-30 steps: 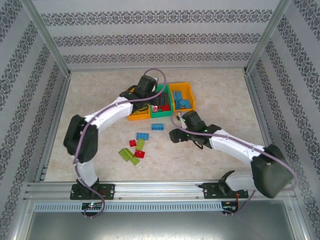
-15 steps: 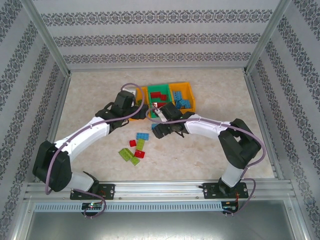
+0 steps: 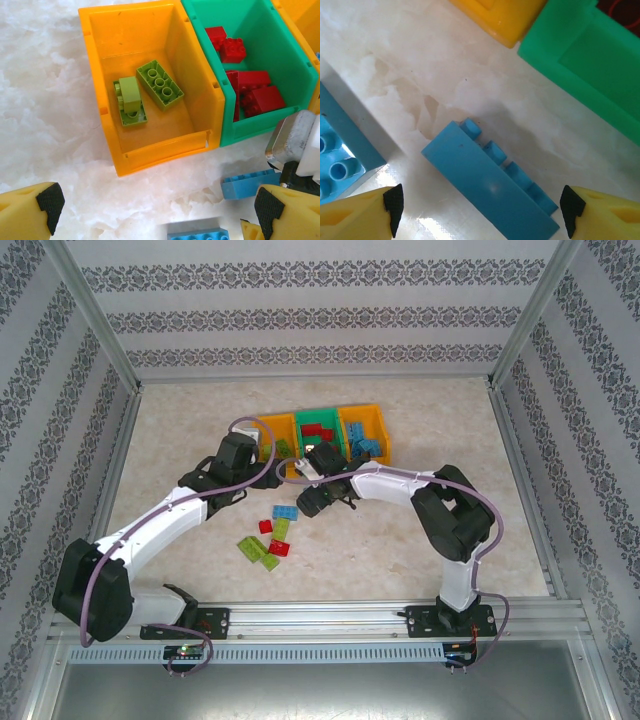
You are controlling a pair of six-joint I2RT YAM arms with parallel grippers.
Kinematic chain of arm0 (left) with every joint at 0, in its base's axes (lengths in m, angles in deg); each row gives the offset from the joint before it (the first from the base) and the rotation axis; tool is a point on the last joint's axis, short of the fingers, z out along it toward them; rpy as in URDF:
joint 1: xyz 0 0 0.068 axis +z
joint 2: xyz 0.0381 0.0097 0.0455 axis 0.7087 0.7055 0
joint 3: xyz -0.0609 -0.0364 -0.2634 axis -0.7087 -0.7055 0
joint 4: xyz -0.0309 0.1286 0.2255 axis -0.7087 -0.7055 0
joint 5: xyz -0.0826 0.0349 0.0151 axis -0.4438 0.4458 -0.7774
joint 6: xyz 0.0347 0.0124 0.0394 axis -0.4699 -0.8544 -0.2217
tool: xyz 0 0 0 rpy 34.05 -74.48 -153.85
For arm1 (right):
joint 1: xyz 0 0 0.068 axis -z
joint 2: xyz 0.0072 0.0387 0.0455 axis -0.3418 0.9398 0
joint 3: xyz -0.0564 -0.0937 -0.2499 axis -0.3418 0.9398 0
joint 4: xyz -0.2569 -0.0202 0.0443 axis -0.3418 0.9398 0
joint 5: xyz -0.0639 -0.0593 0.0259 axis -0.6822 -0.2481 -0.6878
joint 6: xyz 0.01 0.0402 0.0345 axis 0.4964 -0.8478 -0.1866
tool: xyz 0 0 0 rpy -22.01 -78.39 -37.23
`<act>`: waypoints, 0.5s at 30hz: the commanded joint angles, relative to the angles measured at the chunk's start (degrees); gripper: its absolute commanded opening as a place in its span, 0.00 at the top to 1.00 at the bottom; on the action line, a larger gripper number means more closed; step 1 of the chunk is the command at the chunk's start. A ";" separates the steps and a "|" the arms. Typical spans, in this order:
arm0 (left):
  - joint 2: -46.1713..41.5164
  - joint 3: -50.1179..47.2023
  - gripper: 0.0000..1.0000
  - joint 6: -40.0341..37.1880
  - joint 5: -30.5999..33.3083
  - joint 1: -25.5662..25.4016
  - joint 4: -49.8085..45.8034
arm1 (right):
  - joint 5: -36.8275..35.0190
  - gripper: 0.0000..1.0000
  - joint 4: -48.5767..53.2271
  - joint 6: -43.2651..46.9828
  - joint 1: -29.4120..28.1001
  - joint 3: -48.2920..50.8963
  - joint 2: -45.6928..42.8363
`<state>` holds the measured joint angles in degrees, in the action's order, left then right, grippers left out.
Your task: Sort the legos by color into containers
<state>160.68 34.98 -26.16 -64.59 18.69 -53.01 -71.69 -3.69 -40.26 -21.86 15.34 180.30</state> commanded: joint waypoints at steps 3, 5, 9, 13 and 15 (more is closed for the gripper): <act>-1.63 -1.01 0.01 1.05 -0.02 0.95 -1.61 | 0.88 0.21 1.66 2.63 0.32 -2.11 1.22; -1.64 -1.25 0.01 1.28 -0.18 1.03 -1.63 | 0.62 0.26 1.75 2.70 0.40 -1.92 1.31; -1.62 -1.94 0.01 1.87 -0.78 1.12 -1.28 | 0.88 0.36 1.97 3.36 0.15 -1.54 1.23; -1.53 -2.27 0.01 2.44 -0.91 1.21 -1.48 | 1.06 0.45 2.69 4.16 -0.25 -1.89 1.70; -1.55 -2.43 0.01 2.68 -0.82 1.26 -1.75 | 0.72 0.47 3.22 4.58 -0.38 -2.18 2.00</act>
<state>160.24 33.52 -24.92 -64.83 19.02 -53.23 -71.36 -2.18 -37.05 -21.79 14.60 180.80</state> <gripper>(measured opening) 0.994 0.535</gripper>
